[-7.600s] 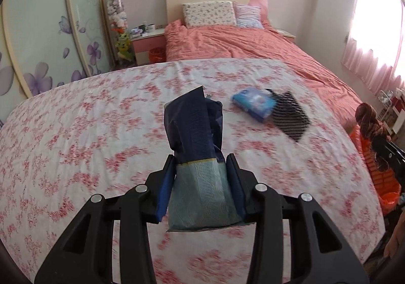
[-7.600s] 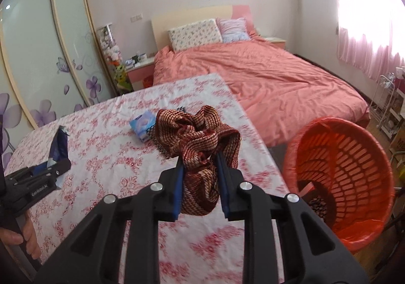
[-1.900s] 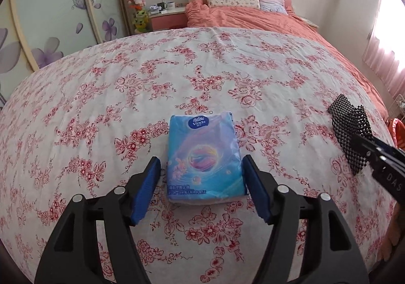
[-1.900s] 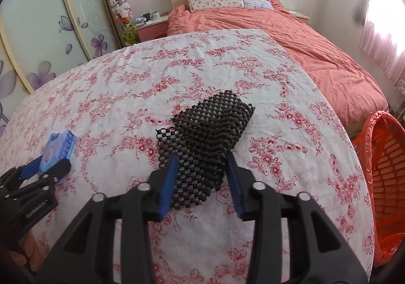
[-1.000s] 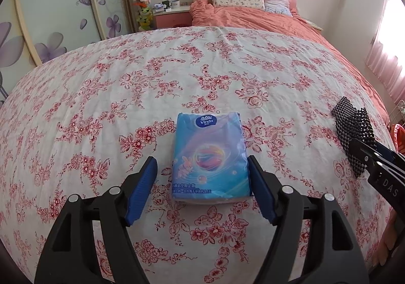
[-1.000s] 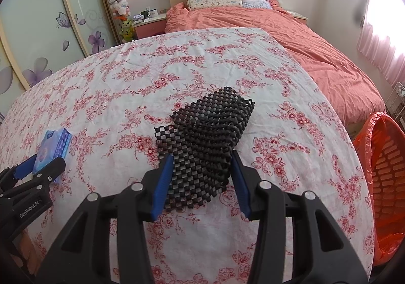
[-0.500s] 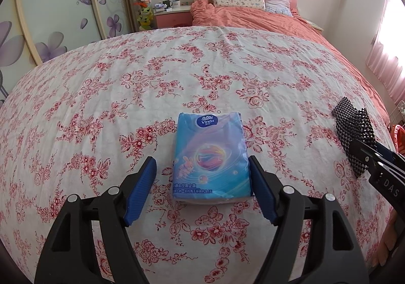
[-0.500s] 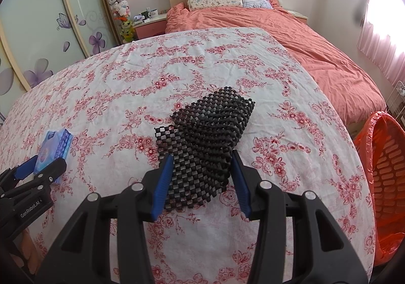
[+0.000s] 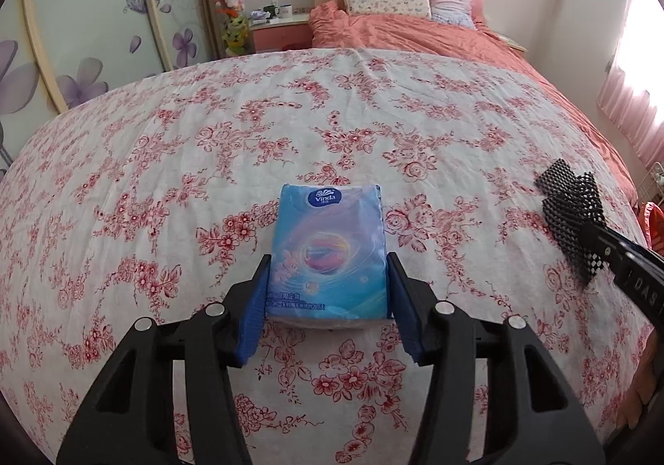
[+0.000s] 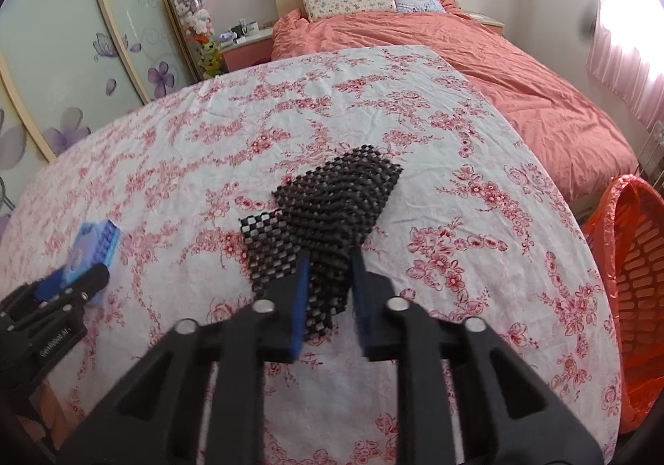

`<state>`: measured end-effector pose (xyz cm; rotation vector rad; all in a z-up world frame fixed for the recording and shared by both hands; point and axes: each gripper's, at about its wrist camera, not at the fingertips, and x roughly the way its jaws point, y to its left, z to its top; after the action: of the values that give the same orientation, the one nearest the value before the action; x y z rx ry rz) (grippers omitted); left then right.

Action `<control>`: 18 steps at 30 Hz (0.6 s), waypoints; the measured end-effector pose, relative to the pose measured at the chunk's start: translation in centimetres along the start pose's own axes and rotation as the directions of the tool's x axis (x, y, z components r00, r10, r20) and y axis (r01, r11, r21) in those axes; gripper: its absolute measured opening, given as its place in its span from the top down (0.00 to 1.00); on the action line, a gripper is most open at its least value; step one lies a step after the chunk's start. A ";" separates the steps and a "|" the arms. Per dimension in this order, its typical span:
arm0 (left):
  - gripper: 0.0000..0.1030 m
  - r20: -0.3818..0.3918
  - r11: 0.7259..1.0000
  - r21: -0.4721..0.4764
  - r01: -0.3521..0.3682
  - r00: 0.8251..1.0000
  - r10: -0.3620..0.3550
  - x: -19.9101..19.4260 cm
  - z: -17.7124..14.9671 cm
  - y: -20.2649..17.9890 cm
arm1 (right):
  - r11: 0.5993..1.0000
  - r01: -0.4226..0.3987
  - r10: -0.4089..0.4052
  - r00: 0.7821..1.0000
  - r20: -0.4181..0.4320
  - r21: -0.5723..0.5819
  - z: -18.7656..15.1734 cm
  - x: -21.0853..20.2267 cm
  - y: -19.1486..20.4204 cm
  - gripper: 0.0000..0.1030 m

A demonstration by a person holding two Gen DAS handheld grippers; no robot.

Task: Collect trash
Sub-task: 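Carry the tissue pack and mesh pad in both tools over the orange basket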

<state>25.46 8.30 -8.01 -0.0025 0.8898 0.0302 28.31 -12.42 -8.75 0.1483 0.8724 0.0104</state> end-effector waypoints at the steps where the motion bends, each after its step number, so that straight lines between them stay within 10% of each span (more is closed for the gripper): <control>1: 0.49 0.001 1.000 -0.002 0.003 1.000 -0.003 0.0 0.0 0.0 | 1.000 -0.008 0.008 1.000 0.006 0.000 0.0 -0.1 -0.1 0.91; 18: 0.49 0.127 0.998 0.060 0.035 0.991 -0.043 -6.9 1.6 -4.1 | 0.999 -0.041 0.042 0.977 0.211 -0.012 0.8 -10.1 -1.9 0.94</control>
<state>22.52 4.06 -1.70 0.0360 0.7618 -0.0316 22.33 -15.08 -0.83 0.1571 0.6566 0.0365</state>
